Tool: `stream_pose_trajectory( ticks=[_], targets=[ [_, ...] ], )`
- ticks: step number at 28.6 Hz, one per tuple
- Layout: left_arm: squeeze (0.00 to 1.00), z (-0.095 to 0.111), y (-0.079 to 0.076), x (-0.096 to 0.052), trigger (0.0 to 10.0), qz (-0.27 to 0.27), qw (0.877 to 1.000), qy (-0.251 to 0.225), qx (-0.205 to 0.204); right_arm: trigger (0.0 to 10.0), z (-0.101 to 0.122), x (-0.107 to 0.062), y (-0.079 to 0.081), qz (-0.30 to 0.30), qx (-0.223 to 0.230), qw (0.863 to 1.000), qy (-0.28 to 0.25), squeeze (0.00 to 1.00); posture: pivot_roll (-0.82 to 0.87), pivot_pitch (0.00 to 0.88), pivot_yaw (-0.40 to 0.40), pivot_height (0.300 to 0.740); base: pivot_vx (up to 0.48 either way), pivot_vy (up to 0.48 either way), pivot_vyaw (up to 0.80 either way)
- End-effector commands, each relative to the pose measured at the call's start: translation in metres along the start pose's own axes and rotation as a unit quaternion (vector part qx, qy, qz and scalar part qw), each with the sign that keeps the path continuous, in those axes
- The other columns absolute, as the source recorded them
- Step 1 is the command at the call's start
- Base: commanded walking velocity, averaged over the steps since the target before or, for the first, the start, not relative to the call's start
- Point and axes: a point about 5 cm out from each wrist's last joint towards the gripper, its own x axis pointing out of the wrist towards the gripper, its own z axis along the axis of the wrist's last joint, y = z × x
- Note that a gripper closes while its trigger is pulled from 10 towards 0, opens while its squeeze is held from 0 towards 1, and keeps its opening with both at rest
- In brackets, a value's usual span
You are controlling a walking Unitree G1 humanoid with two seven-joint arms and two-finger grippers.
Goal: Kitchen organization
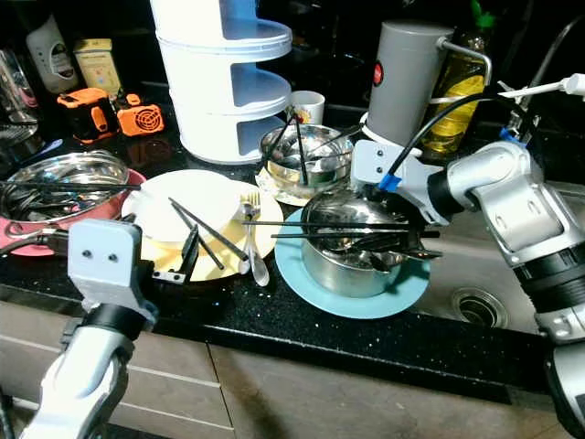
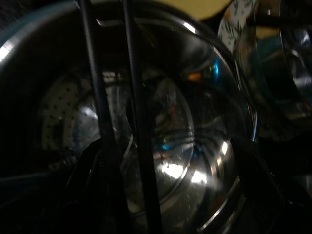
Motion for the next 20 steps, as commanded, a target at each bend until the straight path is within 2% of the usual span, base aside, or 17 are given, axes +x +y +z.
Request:
stream_pose_trajectory(
  ticks=[1, 2, 3, 4, 15, 20],
  targets=[
    [0.00, 0.002, -0.002, 0.000, 10.0, -0.003, 1.000, -0.001, -0.001, 10.0, -0.001, -0.002, -0.003, -0.002, -0.012, 1.000, 0.024, 0.00, 0.04, 0.000, -0.066, 0.740, 0.000, 0.000, 0.00],
    [0.00, 0.002, -0.003, 0.000, 10.0, -0.003, 1.000, -0.001, -0.002, 1.4, -0.004, -0.002, -0.004, -0.003, -0.013, 0.999, 0.036, 0.00, 0.04, 0.000, -0.067, 0.740, 0.000, 0.000, 0.00],
    [0.00, 0.002, -0.003, 0.000, 10.0, -0.003, 1.000, -0.001, -0.002, 1.4, -0.004, -0.002, -0.004, -0.003, -0.013, 0.999, 0.036, 0.00, 0.04, 0.000, -0.067, 0.740, 0.000, 0.000, 0.00],
    [0.00, 0.002, -0.003, 0.000, 10.0, -0.002, 1.000, -0.001, -0.003, 0.0, -0.005, -0.002, -0.005, -0.003, -0.013, 0.999, 0.044, 0.00, 0.04, 0.000, -0.067, 0.740, 0.000, 0.000, 0.00],
    [0.00, 0.002, -0.003, 0.001, 10.0, 0.000, 1.000, -0.002, -0.005, 0.0, -0.007, 0.008, 0.001, 0.023, -0.016, 0.999, 0.043, 0.00, 0.04, 0.000, -0.064, 0.740, 0.000, 0.000, 0.00],
    [0.00, 0.002, -0.004, 0.002, 10.0, 0.000, 1.000, -0.002, -0.006, 0.0, -0.006, 0.010, 0.001, 0.022, -0.012, 0.999, 0.026, 0.00, 0.04, 0.000, -0.062, 0.740, 0.000, 0.000, 0.00]
  ],
)
